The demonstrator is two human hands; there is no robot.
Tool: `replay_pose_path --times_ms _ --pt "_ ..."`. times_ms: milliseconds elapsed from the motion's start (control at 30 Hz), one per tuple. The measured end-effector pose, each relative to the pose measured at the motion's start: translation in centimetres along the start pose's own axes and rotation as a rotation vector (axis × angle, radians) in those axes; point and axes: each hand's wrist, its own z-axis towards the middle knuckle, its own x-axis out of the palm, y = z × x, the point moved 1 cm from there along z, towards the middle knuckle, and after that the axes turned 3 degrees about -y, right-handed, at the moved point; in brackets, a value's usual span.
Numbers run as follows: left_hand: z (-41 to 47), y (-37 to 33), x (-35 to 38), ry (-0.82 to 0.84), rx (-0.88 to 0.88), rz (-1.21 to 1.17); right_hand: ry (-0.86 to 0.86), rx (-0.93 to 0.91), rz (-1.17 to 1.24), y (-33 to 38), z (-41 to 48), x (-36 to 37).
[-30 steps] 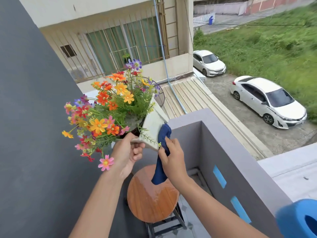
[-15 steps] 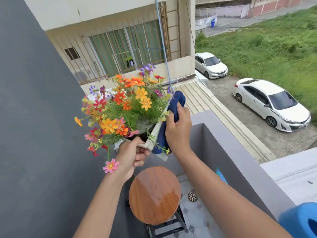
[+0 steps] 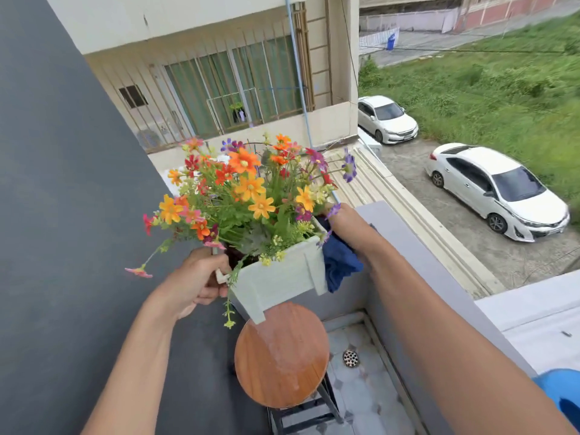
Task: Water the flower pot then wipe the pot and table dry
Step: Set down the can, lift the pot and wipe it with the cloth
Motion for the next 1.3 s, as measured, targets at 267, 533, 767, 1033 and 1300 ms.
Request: replay_pose_path --times_ms 267,533,767,1033,1300 --pt "0.3 1.1 0.4 -0.041 -0.011 0.064 0.161 0.087 0.228 -0.4 -0.6 0.2" --pt "1.1 1.8 0.2 -0.033 -0.058 -0.042 -0.07 0.027 -0.072 -1.2 -0.7 0.7" --pt "2.5 2.6 -0.2 -0.264 -0.166 -0.065 -0.311 0.077 0.139 -1.4 -0.4 2.4" --pt "-0.8 1.5 8.1 0.027 -0.129 0.039 -0.434 -0.031 0.099 -2.1 -1.2 4.7" --pt "1.0 2.2 9.2 -0.227 -0.22 -0.136 -0.478 -0.128 0.12 -2.1 -4.0 7.0"
